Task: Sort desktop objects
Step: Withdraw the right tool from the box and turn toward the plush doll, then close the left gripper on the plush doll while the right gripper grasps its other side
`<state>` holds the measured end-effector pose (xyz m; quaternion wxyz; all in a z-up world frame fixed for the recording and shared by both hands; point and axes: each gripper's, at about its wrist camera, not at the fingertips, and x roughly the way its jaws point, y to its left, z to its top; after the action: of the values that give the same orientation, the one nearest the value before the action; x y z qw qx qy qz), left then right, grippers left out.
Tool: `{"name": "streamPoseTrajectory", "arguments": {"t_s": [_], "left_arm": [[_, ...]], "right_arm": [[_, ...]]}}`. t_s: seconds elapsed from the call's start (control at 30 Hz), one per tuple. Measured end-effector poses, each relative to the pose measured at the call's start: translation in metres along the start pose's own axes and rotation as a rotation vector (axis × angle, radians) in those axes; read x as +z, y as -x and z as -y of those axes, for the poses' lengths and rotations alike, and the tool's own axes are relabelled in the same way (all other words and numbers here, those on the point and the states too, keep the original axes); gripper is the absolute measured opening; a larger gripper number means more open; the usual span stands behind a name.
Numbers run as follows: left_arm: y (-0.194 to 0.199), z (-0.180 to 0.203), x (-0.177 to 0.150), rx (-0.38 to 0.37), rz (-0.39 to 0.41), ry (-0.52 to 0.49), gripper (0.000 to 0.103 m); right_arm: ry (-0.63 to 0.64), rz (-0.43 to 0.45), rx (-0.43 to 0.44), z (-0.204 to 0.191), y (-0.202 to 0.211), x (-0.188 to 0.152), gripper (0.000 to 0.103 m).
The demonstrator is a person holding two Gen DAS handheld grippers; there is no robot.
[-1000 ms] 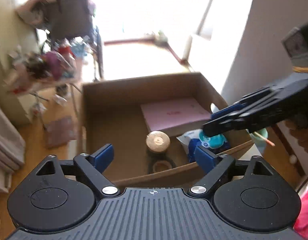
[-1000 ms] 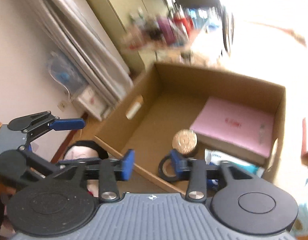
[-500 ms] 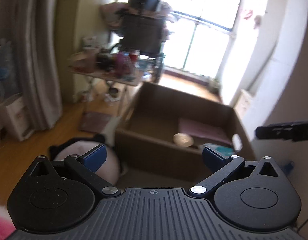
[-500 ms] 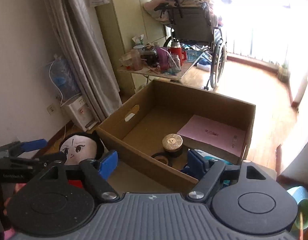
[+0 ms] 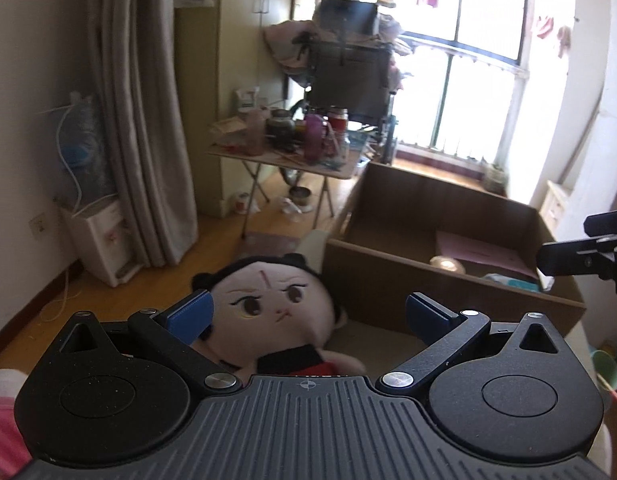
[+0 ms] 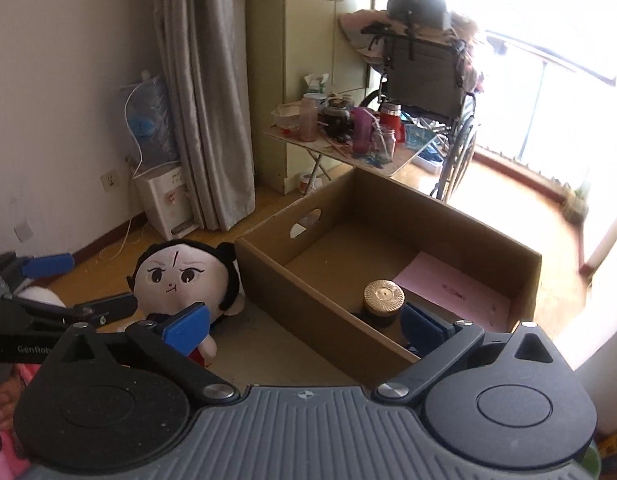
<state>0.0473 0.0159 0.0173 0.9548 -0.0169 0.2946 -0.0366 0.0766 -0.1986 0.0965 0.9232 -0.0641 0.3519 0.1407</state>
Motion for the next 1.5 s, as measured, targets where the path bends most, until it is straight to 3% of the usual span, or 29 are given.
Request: {"name": "streamPoseTrajectory", "arguments": {"t_s": [0.2,0.43,0.57,0.8,1.17,1.5], "left_arm": [[0.001,-0.007,-0.002,0.000,0.014,-0.040,0.103],[-0.005,-0.013,-0.008,0.013,-0.016,-0.031,0.103],[-0.012,-0.021,-0.012,0.015,-0.073,-0.011,0.103],[-0.013,-0.039,-0.019,0.018,-0.079,0.055,0.103],[-0.042,-0.071,-0.028,-0.079,-0.134,0.164,0.103],[-0.090,-0.079,-0.039,-0.174,-0.280,0.259,0.103]], "right_arm": [[0.103,0.012,-0.086,-0.028,-0.006,-0.004,0.103],[0.188,0.031,-0.091,-0.048,-0.007,-0.004,0.103],[0.170,0.020,-0.031,-0.048,-0.012,-0.002,0.103],[0.023,0.009,0.119,-0.035,-0.027,0.003,0.103],[-0.204,-0.047,0.295,-0.038,-0.085,0.008,0.103],[-0.359,-0.256,0.422,-0.047,-0.181,0.006,0.103]]}}
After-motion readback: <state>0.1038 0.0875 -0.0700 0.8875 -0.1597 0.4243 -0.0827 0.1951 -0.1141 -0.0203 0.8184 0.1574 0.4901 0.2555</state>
